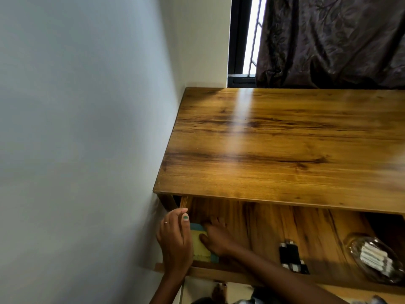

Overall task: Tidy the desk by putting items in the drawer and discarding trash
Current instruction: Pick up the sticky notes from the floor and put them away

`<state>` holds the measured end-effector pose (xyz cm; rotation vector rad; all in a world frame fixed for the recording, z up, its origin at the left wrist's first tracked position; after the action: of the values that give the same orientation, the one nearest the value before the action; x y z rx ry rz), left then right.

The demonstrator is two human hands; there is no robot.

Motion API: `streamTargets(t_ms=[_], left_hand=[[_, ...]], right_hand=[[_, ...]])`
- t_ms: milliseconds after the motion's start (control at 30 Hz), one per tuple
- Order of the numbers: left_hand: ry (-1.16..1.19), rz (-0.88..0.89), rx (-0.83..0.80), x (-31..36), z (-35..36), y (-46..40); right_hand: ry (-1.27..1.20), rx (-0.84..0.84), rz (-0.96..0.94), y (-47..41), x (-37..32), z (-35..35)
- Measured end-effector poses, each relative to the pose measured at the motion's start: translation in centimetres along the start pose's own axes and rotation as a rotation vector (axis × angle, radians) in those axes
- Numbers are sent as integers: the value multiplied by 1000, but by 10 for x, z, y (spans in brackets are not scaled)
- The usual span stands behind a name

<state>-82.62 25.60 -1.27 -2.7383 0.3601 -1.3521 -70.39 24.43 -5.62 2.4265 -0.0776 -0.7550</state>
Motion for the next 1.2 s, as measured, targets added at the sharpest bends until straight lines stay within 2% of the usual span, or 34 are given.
streamTargets(t_ms=[433, 567, 700, 800, 900, 1000, 1100, 1200], left_hand=[[7, 27, -16, 1, -2, -2], [-71, 77, -101, 5, 1, 0], [-228, 249, -284, 8, 11, 4], [-285, 402, -459, 22, 24, 6], [-331, 567, -744, 42, 49, 12], [-447, 693, -1030, 52, 73, 21], [-525, 833, -1075, 59, 88, 25], [-541, 853, -1066, 62, 96, 26]], right_hand=[[133, -51, -21, 1, 1, 2], [9, -44, -54, 22, 0, -5], [41, 79, -86, 68, 10, -19], [89, 181, -28, 103, 38, -18], [182, 295, 120, 137, 79, -9], [146, 397, 256, 162, 101, -4], [192, 467, 333, 169, 101, -7], [203, 471, 313, 166, 98, -9]])
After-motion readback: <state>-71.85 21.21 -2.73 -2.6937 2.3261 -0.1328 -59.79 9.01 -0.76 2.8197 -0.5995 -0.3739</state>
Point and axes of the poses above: each hand's wrist, its own y-axis away from the middle knuckle, its own z-axis out of the palm, x = y × z, the point moved 2 cm from there along -y, towards the middle knuckle, and after that the axes turned 13 degrees about -x, right-handed, at the moved point
